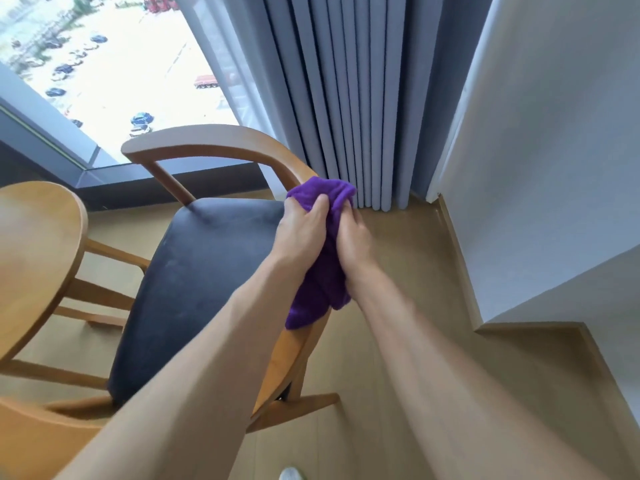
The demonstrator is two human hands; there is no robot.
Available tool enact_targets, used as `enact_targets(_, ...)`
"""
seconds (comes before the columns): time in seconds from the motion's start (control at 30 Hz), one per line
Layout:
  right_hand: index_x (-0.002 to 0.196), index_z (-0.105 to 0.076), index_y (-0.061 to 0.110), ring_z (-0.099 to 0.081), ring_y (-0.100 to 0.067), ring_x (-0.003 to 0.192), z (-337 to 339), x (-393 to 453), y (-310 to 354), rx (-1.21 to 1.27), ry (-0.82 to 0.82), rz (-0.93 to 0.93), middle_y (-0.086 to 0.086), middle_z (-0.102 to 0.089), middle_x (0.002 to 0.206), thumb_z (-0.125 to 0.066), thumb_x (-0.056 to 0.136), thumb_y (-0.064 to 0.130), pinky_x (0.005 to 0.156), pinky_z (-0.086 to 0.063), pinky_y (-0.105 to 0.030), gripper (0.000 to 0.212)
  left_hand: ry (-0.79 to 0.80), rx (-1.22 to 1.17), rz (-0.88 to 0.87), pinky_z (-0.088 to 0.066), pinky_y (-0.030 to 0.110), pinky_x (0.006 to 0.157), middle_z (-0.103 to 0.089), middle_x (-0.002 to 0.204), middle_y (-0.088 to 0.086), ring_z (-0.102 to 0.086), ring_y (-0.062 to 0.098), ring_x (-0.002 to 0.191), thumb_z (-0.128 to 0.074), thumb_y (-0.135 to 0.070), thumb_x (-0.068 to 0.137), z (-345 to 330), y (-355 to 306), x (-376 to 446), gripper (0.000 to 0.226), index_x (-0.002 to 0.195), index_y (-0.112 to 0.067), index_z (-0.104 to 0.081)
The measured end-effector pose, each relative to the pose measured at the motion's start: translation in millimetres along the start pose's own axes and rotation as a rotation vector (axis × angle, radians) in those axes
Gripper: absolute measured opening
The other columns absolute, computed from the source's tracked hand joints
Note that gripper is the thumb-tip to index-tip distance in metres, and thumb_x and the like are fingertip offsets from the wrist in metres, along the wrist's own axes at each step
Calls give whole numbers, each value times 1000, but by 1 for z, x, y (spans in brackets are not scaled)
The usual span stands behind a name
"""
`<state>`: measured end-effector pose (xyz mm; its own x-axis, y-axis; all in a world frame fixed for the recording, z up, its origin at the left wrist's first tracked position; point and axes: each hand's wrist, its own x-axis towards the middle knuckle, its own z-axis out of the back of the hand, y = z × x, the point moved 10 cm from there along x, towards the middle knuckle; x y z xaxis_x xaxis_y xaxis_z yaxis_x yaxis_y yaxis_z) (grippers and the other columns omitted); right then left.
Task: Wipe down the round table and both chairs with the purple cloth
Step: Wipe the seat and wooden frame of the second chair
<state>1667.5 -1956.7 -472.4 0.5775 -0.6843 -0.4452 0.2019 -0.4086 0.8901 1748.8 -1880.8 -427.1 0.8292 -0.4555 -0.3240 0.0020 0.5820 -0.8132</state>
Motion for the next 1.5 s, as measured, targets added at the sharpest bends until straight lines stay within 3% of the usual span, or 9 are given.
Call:
enact_targets(0.07, 120, -56, 35, -59, -18, 118, 0, -21, -6, 55, -6, 48, 2, -64, 126, -37, 103, 47, 108, -44, -44, 28, 41, -44, 13, -48, 38, 98, -65, 120, -2, -62, 17, 108, -44, -52, 94, 1, 15, -14, 44, 130, -29, -54)
enact_targets(0.23, 132, -52, 31, -56, -6, 121, 0, -71, -20, 8, -24, 205, 11, -61, 129, -36, 101, 42, 105, -44, -32, 36, 5, 31, 36, -42, 30, 79, -66, 103, -15, -60, 3, 95, -37, -65, 88, 14, 51, -63, 41, 110, -37, -58)
enact_targets(0.4, 124, -58, 25, -58, -14, 116, 3, -56, -15, -48, -26, 128, 4, -64, 122, -38, 104, 34, 107, -44, -42, 30, -28, 25, 51, -37, 17, 64, -64, 92, -14, -56, -5, 82, -44, -52, 97, 15, 42, -56, 24, 93, -30, -54)
enact_targets(0.63, 116, -66, 19, -64, -27, 110, -8, 21, 0, -165, 120, -107, -7, -70, 115, -40, 97, 47, 102, -49, -48, 42, -12, -83, 144, -54, 35, 78, -67, 89, 0, -64, 18, 82, -48, -47, 96, 2, 16, 10, 30, 82, -22, -56)
enact_targets(0.83, 110, -71, 12, -68, -30, 104, -33, 100, 7, -283, 252, -270, -12, -73, 110, -49, 96, 48, 98, -53, -49, 45, -30, -249, 319, -53, 48, 98, -69, 113, 16, -67, 31, 104, -40, -40, 101, -14, 23, 80, 42, 116, -11, -67)
enact_targets(1.0, 112, -69, 15, -65, -30, 110, -77, 166, 20, -478, 369, -216, -10, -71, 114, -43, 94, 54, 102, -49, -49, 50, -224, -341, 411, -52, 36, 85, -69, 106, 13, -65, 28, 98, -38, -43, 103, -1, 32, 137, 46, 115, -6, -62)
enact_targets(1.2, 121, -60, 25, -59, -17, 115, -132, 213, 60, -717, 456, 75, 3, -66, 120, -40, 101, 46, 98, -44, -34, 35, -512, -473, 362, -44, 33, 86, -64, 112, 7, -61, 25, 102, -46, -43, 102, 33, 31, 172, 33, 117, -14, -46)
enact_targets(1.4, 121, -57, 24, -48, 8, 90, -199, 241, 88, -857, 658, 314, 17, -58, 101, -44, 103, 36, 77, -35, -7, 25, -761, -533, 332, -43, 40, 103, -60, 126, 3, -57, 22, 116, -49, -37, 101, 70, 30, 200, 40, 136, -19, -41)
enact_targets(1.5, 112, -56, 26, -53, 10, 87, -246, 257, 96, -928, 777, 388, 16, -61, 99, -46, 102, 36, 73, -36, -6, 17, -887, -537, 342, -43, 44, 107, -58, 129, 2, -56, 21, 120, -49, -38, 100, 99, 33, 219, 42, 137, -21, -40)
